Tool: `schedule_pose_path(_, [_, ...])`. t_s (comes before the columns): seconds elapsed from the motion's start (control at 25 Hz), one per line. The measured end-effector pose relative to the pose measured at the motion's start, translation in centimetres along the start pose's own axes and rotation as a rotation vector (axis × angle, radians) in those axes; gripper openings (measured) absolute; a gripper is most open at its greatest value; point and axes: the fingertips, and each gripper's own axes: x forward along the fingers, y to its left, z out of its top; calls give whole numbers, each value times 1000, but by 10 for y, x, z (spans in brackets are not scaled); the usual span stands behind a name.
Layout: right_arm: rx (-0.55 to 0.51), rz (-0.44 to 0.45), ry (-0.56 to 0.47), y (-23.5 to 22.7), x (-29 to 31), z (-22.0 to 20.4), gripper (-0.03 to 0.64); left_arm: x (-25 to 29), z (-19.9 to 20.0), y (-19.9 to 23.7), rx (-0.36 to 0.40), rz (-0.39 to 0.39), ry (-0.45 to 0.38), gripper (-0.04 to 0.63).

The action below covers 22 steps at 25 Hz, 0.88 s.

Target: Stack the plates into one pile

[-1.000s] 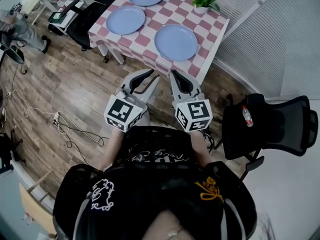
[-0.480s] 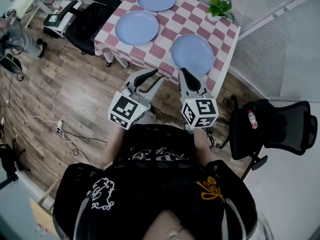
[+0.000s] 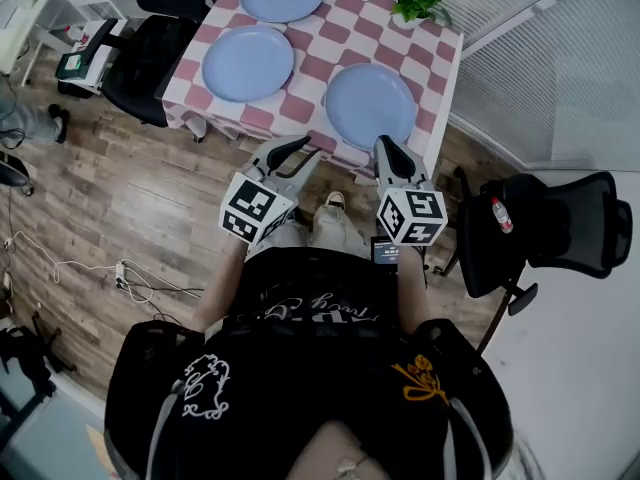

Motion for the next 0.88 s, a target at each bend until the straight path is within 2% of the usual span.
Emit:
schedule_pose_path(0.16, [7, -54, 46, -54, 12, -14, 23, 39, -16, 10, 12, -9, 60, 97])
schedule_pose_path(0.24, [-3, -61, 82, -81, 20, -24, 23, 59, -24, 17, 3, -2, 87, 122])
schedule_pose_path(0.36, [-20, -59, 152, -116, 34, -41, 23, 87, -38, 27, -43, 8, 139, 181])
schedule_pose_path(0.48, [-2, -64, 213, -147, 50, -58, 26, 114, -57, 42, -91, 19, 211, 207])
schedule_pose_path(0.52, [17, -58, 229, -155, 56, -64, 39, 122, -65, 48, -108, 23, 238, 221])
schedule_pose_path(0.6, [70, -24, 265, -166, 67, -79, 185, 137, -81, 57, -135, 30, 295, 245])
schedule_pose_path(0.76, [162, 18, 357, -179, 85, -115, 196, 155, -112, 67, -186, 38, 390, 287])
schedule_pose_path(0.88, [219, 13, 418, -186, 95, -138, 196, 164, -124, 71, -234, 38, 415, 290])
